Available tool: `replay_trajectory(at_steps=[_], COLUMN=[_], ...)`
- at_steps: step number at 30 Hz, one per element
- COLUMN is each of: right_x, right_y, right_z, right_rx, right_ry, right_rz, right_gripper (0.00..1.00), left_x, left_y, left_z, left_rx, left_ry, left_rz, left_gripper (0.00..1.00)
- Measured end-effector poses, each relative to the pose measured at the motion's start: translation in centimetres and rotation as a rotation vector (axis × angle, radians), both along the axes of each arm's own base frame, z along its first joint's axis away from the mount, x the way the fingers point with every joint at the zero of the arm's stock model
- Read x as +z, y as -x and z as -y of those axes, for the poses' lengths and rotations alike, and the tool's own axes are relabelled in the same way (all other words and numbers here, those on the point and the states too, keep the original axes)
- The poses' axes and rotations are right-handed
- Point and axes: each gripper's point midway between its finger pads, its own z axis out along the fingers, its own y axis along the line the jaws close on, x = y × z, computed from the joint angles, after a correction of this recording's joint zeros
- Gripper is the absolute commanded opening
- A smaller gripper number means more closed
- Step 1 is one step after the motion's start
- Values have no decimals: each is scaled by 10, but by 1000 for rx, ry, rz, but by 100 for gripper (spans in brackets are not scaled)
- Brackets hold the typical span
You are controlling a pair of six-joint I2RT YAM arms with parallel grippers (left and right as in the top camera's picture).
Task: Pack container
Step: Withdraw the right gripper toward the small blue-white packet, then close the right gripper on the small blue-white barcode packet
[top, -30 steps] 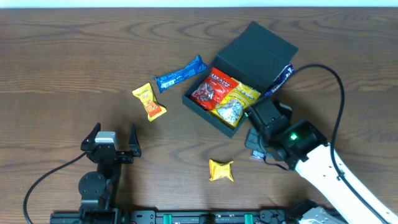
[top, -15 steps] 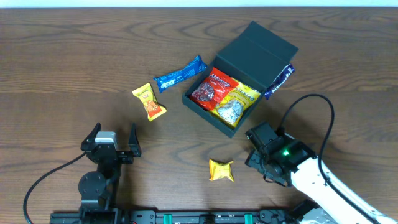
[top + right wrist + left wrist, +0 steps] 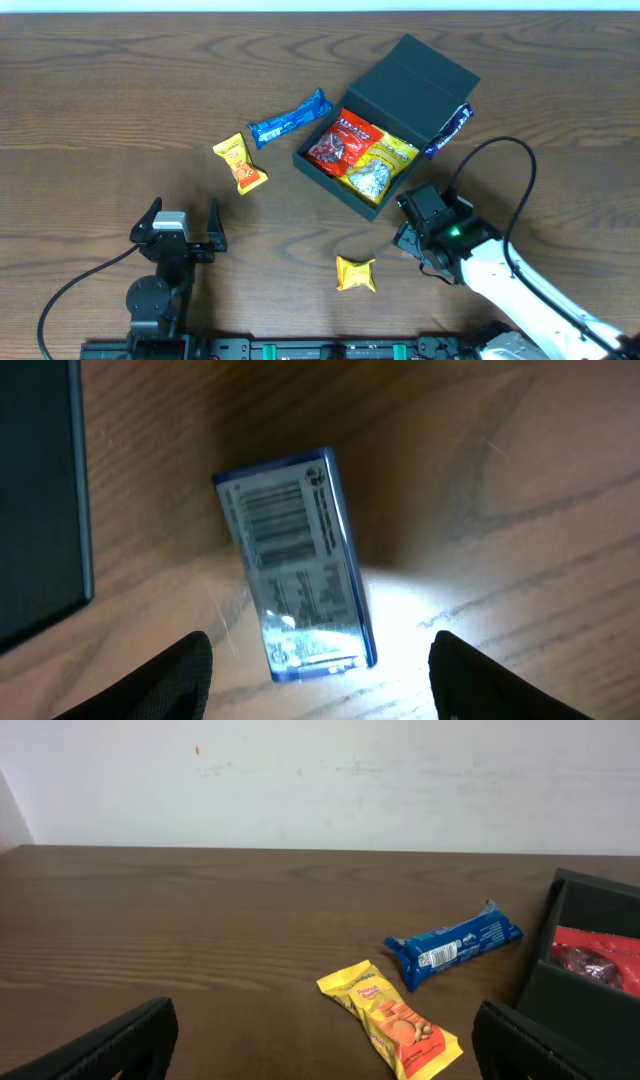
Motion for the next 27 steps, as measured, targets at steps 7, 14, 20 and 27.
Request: replay_trajectory(at_steps=[7,14,20,27], right_x=[-7,-25,-34,-33], right_y=[-13,-14,-15,-18], right_z=[-5,-4,-4,-1], right_rx=[18,24,29,40], right_ry=[-2,29,47,69], right_rz=[24,-20,-39,-23], right_gripper=[70,71,68,64], left_x=[0,0,0,0], left_y=[0,0,0,0], left_z=[0,0,0,0], left_rx=[0,0,0,0], left_ry=[0,0,0,0], left_rz=[0,0,0,0], left_gripper=[95,95,95,95])
